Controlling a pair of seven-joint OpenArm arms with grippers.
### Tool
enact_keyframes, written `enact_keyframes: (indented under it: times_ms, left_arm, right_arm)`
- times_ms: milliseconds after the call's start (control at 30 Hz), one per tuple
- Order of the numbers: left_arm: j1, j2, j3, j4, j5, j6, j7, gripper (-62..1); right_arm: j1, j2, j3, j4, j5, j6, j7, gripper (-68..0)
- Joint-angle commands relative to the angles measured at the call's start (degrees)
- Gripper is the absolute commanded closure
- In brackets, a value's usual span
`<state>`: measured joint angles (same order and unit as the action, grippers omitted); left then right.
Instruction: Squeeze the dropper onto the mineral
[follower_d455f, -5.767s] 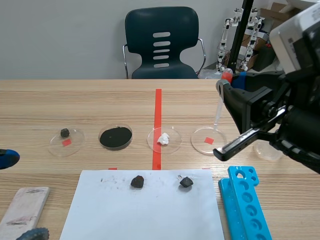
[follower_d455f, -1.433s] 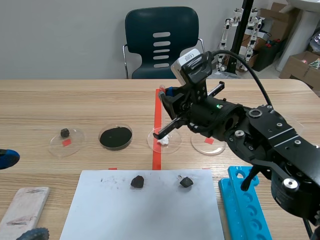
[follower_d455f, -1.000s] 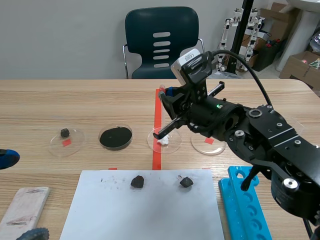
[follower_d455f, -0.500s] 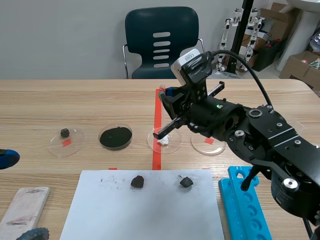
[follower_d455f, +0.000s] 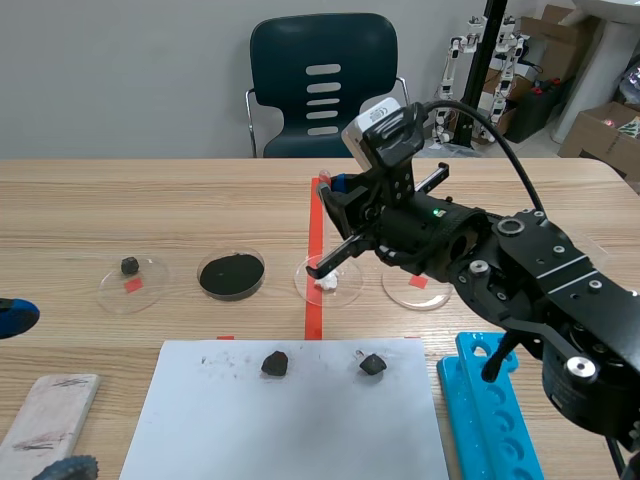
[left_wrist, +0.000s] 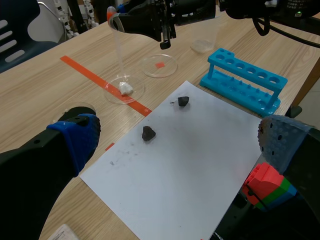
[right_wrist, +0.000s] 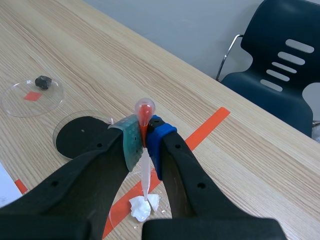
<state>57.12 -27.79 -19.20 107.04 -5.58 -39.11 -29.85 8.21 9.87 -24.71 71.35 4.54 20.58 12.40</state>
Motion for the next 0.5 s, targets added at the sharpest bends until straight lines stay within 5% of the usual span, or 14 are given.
enact_keyframes:
  times_ms: [0,467]
  left_arm:
    - [-0.17,0.28,0.00,0.70,-0.74,-0.04,-0.74,-62.3]
    - [-0.17,0.28,0.00,0.70,-0.74,-0.04,-0.74,-62.3]
  right_arm:
    - [0.85,-0.02,0.52,0.72,0.63,-0.20,0.20,-1.0]
    - [-12.39,0.31,5.18,23.78,0.63,-0.20,-10.19,-1.0]
